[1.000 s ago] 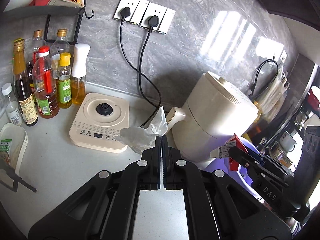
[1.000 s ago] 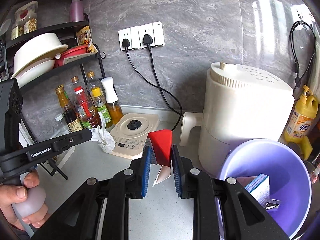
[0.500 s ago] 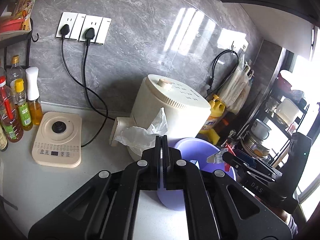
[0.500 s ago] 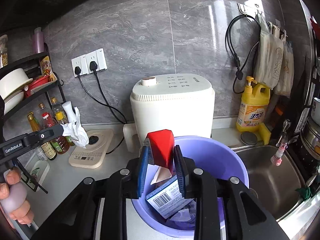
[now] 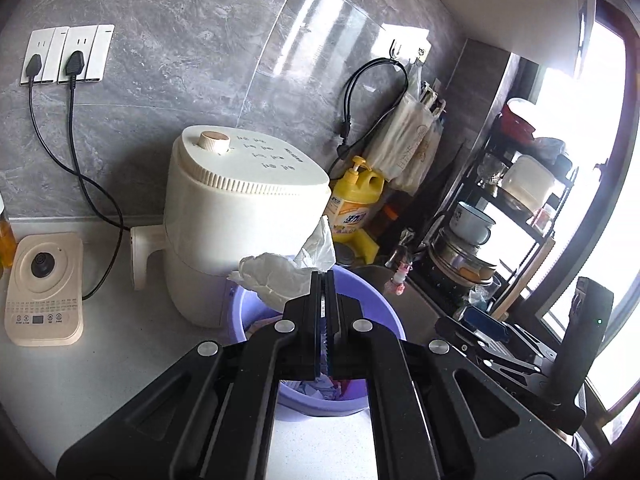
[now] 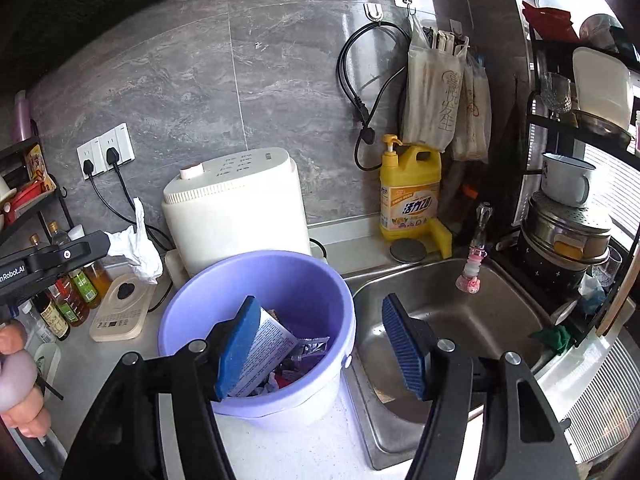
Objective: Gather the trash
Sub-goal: 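Carry the red paper and tissue to the bucket and open both tools over it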
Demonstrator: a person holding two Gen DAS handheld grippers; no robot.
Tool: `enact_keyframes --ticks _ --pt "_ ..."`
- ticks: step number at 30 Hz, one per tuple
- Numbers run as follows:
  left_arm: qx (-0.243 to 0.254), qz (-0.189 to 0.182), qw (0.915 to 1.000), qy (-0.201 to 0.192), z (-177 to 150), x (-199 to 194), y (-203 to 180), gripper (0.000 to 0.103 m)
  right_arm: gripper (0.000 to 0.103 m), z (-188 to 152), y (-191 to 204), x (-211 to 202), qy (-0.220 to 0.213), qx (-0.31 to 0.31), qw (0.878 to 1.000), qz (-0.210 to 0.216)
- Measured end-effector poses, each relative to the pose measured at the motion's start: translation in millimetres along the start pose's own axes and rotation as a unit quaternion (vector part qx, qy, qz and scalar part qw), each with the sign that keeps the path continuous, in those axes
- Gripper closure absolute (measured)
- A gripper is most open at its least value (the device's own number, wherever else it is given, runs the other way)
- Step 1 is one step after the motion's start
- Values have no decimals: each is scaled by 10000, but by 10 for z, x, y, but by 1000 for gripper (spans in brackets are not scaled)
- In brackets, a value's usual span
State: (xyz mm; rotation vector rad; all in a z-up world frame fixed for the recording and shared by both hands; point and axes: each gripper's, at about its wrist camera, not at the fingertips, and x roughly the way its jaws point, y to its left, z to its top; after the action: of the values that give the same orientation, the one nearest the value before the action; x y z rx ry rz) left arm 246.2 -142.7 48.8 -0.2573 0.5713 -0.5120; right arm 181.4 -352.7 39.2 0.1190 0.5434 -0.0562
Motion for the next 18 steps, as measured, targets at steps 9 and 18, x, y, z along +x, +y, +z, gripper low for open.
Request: enact_keyframes --ticks 9,18 --pt "85 -403 9973 600 -71 418 -352 45 40 -148 -325 -219 18 269 9992 -305" --pt "-239 61 9987 450 -173 174 -19 19 40 -231 -298 -230 106 300 9993 -199"
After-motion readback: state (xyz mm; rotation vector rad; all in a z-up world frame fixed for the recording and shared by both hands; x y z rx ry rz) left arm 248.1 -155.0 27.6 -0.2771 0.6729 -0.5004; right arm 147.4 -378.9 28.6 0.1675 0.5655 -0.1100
